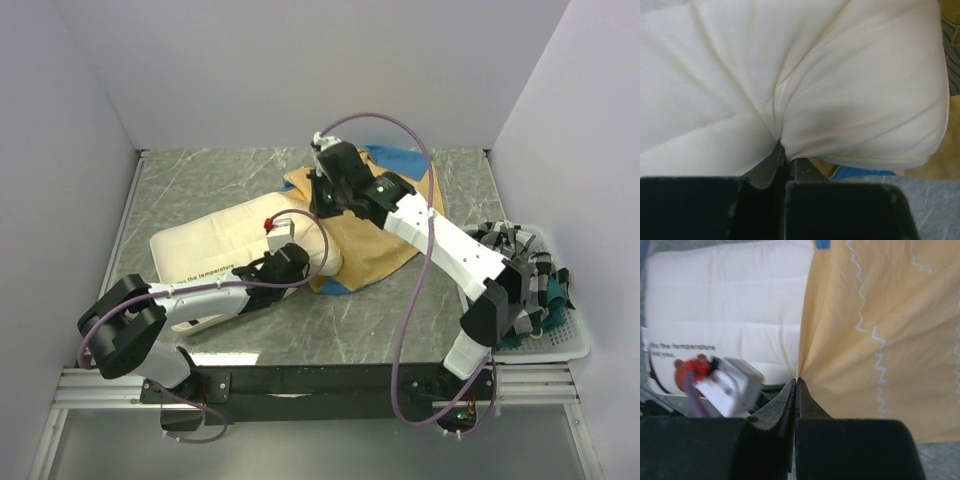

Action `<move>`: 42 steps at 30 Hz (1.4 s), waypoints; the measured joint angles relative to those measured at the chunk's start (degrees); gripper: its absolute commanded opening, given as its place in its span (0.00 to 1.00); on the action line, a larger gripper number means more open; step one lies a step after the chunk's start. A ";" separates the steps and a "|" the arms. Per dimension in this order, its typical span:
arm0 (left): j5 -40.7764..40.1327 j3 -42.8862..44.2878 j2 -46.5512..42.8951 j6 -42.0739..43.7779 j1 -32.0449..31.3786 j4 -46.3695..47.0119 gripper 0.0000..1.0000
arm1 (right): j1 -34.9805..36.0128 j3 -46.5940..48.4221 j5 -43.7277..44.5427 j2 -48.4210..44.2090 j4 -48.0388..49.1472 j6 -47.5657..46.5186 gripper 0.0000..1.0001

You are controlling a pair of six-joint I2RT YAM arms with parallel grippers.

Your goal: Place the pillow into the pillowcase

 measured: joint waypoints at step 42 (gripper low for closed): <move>-23.26 -6.05 -35.87 -45.51 -3.85 -54.77 0.99 | 2.27 -39.98 18.25 -12.57 17.03 3.56 0.44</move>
